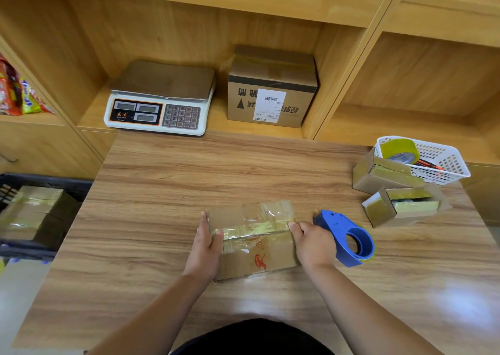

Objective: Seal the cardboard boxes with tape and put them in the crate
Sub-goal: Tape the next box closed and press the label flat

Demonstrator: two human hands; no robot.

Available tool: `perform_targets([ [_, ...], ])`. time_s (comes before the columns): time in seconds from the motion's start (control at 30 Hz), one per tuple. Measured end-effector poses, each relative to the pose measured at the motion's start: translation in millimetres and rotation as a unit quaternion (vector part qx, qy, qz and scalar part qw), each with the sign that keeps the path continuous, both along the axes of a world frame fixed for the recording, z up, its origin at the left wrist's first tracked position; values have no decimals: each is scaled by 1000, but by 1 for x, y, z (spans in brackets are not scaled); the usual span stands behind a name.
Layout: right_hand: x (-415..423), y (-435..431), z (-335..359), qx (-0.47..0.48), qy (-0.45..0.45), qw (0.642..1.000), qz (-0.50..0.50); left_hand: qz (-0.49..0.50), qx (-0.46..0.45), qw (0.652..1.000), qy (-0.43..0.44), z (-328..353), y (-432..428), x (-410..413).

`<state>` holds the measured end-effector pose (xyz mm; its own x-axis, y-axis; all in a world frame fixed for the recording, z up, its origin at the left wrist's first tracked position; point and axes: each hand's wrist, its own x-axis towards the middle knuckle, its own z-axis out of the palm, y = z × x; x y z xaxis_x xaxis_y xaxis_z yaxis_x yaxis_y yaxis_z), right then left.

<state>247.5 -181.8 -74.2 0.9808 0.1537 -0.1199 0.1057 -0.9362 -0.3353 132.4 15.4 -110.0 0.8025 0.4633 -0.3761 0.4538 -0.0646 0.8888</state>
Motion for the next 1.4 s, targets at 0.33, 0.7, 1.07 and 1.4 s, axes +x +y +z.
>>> perform_targets([
  [0.33,-25,0,2,201,106,971,-80,60,-17,998,-13,0,-6,-2],
  [0.7,2,30,51,214,-14,973,-90,91,41,995,4,19,-2,10],
  [1.07,-3,46,70,143,-312,897,277,-48,338,927,-157,89,3,27],
  [1.4,-17,43,56,234,-348,827,374,-253,383,885,-80,119,34,46],
])
